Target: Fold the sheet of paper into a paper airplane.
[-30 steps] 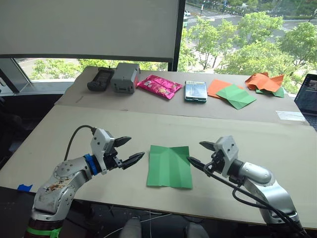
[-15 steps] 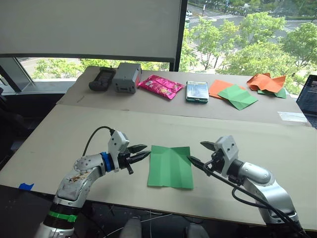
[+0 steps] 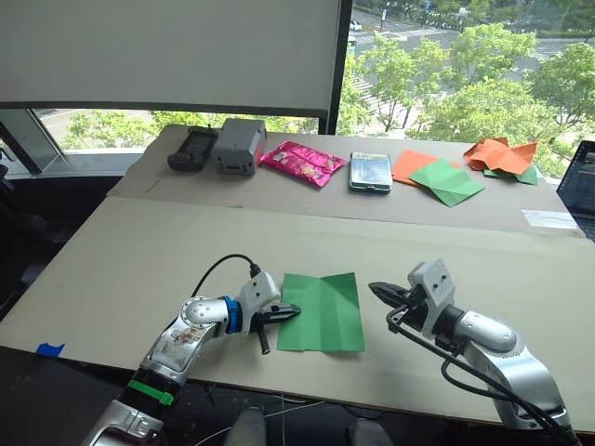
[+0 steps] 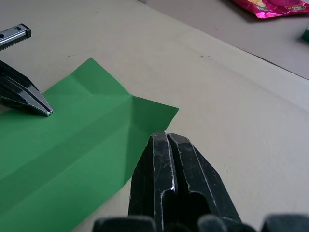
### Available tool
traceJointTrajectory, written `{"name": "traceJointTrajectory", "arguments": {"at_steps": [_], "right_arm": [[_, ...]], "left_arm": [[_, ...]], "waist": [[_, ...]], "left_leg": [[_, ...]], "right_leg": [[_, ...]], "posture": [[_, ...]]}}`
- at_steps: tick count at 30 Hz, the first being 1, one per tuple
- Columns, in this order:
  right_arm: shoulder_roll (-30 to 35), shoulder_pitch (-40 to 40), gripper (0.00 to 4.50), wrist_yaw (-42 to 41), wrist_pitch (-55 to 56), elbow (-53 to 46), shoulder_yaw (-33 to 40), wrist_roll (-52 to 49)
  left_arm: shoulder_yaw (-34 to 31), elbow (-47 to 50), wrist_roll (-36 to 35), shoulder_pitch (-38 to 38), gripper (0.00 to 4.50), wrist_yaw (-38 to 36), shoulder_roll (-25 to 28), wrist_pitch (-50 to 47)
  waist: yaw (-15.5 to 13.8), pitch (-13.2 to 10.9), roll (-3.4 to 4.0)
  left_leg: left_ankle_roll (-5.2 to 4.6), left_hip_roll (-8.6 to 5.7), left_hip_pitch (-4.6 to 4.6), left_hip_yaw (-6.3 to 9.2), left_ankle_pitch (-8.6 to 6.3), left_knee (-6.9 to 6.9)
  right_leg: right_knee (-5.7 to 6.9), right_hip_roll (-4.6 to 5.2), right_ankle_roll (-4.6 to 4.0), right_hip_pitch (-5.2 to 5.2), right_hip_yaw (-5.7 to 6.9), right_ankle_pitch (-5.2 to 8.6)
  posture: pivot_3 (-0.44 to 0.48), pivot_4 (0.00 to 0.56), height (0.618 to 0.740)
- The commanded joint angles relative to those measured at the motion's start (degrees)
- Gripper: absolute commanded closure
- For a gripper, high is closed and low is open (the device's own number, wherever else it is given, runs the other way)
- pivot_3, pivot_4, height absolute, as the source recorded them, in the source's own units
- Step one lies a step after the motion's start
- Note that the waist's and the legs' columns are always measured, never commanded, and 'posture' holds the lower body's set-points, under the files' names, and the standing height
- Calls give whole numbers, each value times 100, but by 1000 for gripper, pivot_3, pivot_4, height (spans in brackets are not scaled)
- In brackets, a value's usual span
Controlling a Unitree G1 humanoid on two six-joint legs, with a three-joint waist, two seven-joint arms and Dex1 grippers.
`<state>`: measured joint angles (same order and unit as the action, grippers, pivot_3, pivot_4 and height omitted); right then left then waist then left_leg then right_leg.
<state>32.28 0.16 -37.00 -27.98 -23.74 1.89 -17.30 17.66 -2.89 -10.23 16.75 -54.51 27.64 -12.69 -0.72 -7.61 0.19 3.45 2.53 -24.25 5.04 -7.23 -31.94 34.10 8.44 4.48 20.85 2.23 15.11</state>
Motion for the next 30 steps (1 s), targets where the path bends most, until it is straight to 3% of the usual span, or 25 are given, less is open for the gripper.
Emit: {"name": "traceJointTrajectory", "arguments": {"at_steps": [1, 15, 30], "right_arm": [[255, 21, 4463, -220, -166, -240, 65, -150], [634, -193, 4463, -482, -186, 402, -733, 488], [753, 484, 4463, -962, -814, -476, -671, -252]], "left_arm": [[78, -84, 204, -44, 4500, -74, 71, 126], [168, -168, 506, -92, 4500, -111, 75, 333], [151, -144, 514, -122, 4500, -122, 119, 334]], "waist": [[-1, 2, 1], [0, 14, 3], [-1, 37, -21]], "left_leg": [[0, 0, 1, 0, 0, 0], [-1, 0, 9, -1, 0, -5], [1, 1, 15, -1, -1, -13]], "right_leg": [[0, 0, 0, -3, 0, 0], [2, 0, 0, -17, 0, 0], [0, 0, 0, -30, 0, 1]], "posture": [[0, 150, 713], [0, 150, 713], [0, 150, 713]]}}
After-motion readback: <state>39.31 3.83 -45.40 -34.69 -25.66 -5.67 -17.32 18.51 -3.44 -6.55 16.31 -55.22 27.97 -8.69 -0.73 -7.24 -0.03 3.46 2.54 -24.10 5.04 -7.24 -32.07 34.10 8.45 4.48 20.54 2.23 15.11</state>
